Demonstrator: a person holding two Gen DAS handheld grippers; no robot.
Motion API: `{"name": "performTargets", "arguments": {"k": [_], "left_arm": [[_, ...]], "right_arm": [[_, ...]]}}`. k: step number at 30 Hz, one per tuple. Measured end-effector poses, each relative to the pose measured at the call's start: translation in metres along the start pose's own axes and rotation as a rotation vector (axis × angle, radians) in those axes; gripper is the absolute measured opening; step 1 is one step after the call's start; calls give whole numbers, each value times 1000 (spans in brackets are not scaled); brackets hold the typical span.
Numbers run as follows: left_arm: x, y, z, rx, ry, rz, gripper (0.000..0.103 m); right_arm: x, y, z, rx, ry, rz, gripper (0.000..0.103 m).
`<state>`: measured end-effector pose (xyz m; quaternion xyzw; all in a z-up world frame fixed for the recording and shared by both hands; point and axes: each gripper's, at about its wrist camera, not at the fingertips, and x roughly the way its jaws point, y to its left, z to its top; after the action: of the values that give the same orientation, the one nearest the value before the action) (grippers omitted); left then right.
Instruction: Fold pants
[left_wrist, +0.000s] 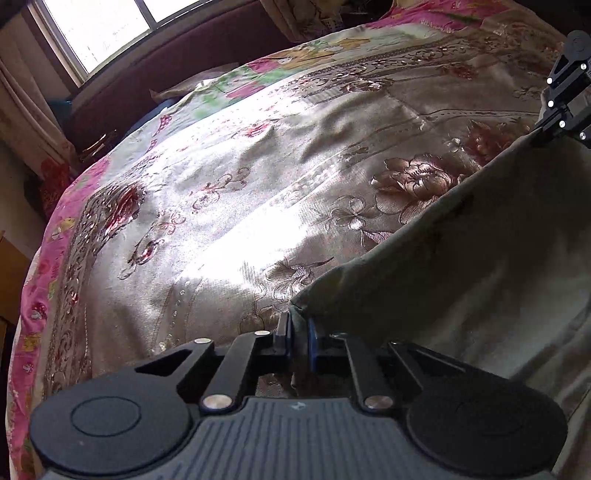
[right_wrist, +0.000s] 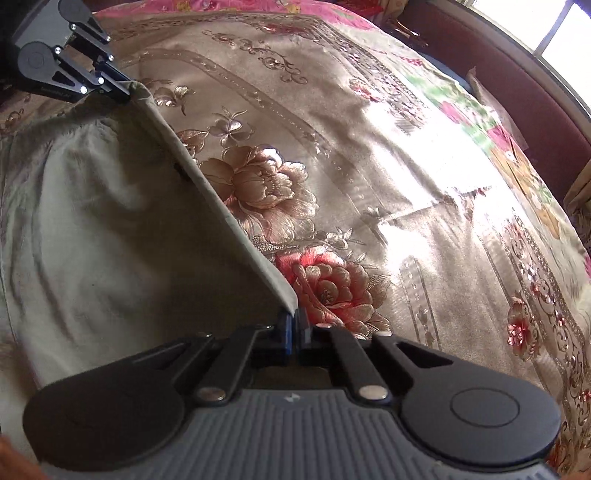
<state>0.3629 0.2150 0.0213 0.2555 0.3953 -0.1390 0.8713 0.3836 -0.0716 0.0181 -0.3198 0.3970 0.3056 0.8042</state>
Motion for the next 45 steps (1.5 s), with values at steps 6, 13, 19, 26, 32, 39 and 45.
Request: {"name": "performTargets", "arguments": {"k": [6,13,19,26,32,39,45], "left_arm": [[-100,-19,-24,20,-134,74,26],[-197,-62,-106,-41,-200,88,26],[-200,-99,-177,-85,-113,80,25],[-206,-111,-217,-182,-115,90,25],[-200,-121,-232,-155,-101,107,25],[-193,-142,-245,-99,-55,167,31],[-215,-142,-251,-116,-20,185,31]], "right_arm": [[-103,32,-14,3,-134,-54,1],[-201,126,-65,-1,-188,10,1],[-184,196,-100,69,-108,134,1],[-163,237,-122,146,-31,191,1],[-164,253,-129,106,-35,145,1],[-149,262,-134,96,-12,124,9],[-175,271,-147,42,-39,130,31]]}}
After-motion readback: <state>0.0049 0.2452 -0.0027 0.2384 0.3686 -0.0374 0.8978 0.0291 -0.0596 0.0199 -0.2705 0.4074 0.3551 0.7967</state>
